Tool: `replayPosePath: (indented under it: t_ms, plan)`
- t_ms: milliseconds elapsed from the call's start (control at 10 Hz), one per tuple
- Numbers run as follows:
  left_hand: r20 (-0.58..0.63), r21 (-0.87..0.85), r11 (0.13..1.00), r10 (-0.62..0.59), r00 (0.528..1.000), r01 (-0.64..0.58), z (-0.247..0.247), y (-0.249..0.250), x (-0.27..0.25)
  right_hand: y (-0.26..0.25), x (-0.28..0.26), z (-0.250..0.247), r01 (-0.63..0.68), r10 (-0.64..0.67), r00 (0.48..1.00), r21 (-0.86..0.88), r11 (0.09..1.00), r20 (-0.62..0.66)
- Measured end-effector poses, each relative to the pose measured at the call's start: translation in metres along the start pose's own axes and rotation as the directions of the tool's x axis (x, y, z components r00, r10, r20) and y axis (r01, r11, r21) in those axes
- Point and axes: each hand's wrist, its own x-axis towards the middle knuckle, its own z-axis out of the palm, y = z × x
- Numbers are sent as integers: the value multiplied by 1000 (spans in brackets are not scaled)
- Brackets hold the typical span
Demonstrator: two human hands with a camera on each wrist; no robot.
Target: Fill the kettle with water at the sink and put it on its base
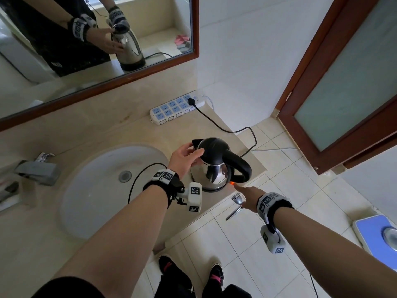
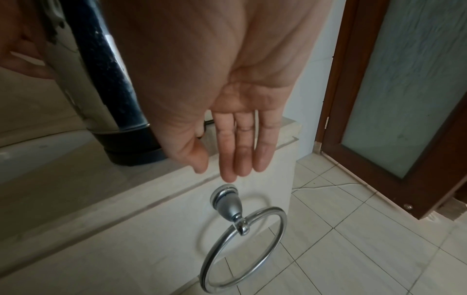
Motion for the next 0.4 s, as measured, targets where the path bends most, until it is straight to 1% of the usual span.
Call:
replayPosePath:
  t_ms: [100,200,300,400]
  plan:
    - [-1,3,1000,-12,1000,12,0,3,-1,-1,-4,4,-2,2,1000,-6,1000,-14]
    - [-35,131,991,13,999,-8,0,6,-5,-5,-8,8,-3,2,999,-22,1000,-35]
    - [-107,384,923,25,994,18,-10,3,-15,-13,-16,5,63,-64,998,-87,994,-4]
    - [-217,432,898,7,976,89,-30,-2,-28,-34,-25,-6,171,-173,984,-38,984,-47]
